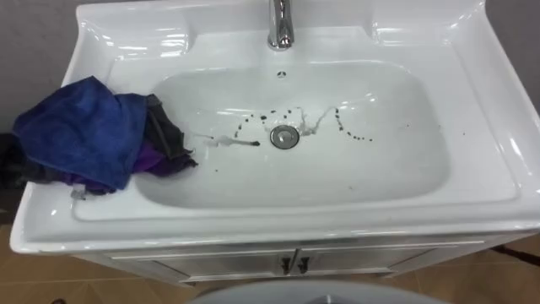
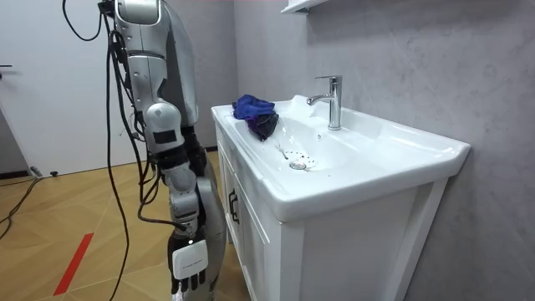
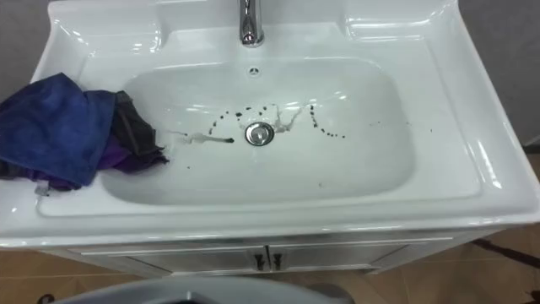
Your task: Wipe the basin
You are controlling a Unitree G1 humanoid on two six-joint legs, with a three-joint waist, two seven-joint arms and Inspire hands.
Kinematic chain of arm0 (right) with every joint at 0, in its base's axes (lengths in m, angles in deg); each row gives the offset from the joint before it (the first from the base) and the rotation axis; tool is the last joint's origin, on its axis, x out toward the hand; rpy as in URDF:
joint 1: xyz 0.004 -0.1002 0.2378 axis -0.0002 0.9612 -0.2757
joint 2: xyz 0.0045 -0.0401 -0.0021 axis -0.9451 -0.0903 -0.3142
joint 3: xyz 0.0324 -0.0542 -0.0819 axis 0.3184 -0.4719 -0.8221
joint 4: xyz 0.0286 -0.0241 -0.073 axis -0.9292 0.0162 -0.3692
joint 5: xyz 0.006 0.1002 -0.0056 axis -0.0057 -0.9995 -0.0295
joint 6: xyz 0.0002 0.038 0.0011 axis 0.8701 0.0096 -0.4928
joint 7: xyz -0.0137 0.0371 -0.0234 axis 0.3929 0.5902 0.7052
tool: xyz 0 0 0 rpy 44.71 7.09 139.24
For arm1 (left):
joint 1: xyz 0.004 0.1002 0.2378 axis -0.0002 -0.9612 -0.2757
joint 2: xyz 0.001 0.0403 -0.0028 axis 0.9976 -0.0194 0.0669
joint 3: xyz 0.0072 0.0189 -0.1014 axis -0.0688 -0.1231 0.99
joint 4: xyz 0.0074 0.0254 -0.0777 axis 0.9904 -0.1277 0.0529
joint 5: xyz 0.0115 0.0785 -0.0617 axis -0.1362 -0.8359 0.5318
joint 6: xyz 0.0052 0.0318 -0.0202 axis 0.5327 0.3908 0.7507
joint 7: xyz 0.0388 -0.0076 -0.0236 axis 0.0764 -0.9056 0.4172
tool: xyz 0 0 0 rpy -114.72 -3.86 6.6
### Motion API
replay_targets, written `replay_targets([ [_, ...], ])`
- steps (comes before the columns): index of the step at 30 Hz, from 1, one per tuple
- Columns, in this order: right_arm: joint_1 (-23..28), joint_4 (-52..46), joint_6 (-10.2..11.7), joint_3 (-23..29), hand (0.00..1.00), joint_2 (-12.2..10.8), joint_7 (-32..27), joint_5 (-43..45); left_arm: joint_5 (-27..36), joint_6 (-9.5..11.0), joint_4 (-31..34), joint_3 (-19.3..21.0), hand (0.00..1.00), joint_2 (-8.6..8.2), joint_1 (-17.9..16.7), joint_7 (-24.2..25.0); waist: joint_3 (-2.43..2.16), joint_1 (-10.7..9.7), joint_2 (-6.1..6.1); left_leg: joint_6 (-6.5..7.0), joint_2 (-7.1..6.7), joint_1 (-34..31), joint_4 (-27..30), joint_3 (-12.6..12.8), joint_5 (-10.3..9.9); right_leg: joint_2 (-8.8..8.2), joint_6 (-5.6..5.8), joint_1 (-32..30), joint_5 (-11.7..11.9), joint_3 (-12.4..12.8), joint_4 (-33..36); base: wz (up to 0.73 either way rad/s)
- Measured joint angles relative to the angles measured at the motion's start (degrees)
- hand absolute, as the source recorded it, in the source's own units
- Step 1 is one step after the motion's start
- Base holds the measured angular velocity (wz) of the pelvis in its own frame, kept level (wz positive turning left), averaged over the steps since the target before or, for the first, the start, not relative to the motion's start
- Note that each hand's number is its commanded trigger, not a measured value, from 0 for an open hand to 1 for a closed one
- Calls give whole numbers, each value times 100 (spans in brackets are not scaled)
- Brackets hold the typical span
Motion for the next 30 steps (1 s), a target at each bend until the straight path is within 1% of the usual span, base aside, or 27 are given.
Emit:
replay_targets([
  [5,0,24,6,263,0,10,66,-1,0,13,25,6,0,5,-30,0,4,-88,4,0,-1,13,-4,-5,0,7,0,76,1,-14,-64,0],
  [9,12,26,6,290,0,13,73,0,0,33,54,7,0,7,-70,0,13,-140,15,0,1,100,-25,10,0,15,0,150,1,3,-115,-1],
  [11,5,13,9,435,0,4,87,-8,6,48,59,7,0,7,-51,-9,15,-144,15,0,1,97,-26,10,0,18,0,176,1,1,-118,0],
  [16,13,-3,8,435,0,1,76,-63,241,53,55,5,0,5,-81,-90,20,-131,8,0,2,97,-27,12,0,19,1,161,0,25,-151,0],
  [21,-13,-7,-4,441,0,-5,-11,-151,242,10,26,64,0,-7,-84,-184,24,-122,5,0,0,89,-38,6,0,39,1,172,0,86,-212,0],
  [27,-65,19,-10,445,0,-5,-106,-157,681,-24,-5,397,0,-14,-267,-280,18,-113,18,0,1,98,-31,0,0,48,-4,183,3,104,-208,0],
  [30,-68,56,-12,644,0,-2,-171,-149,1084,-61,-108,901,0,-17,-364,-370,19,-102,31,0,0,92,-27,-16,0,49,-7,185,5,75,-208,1],
])
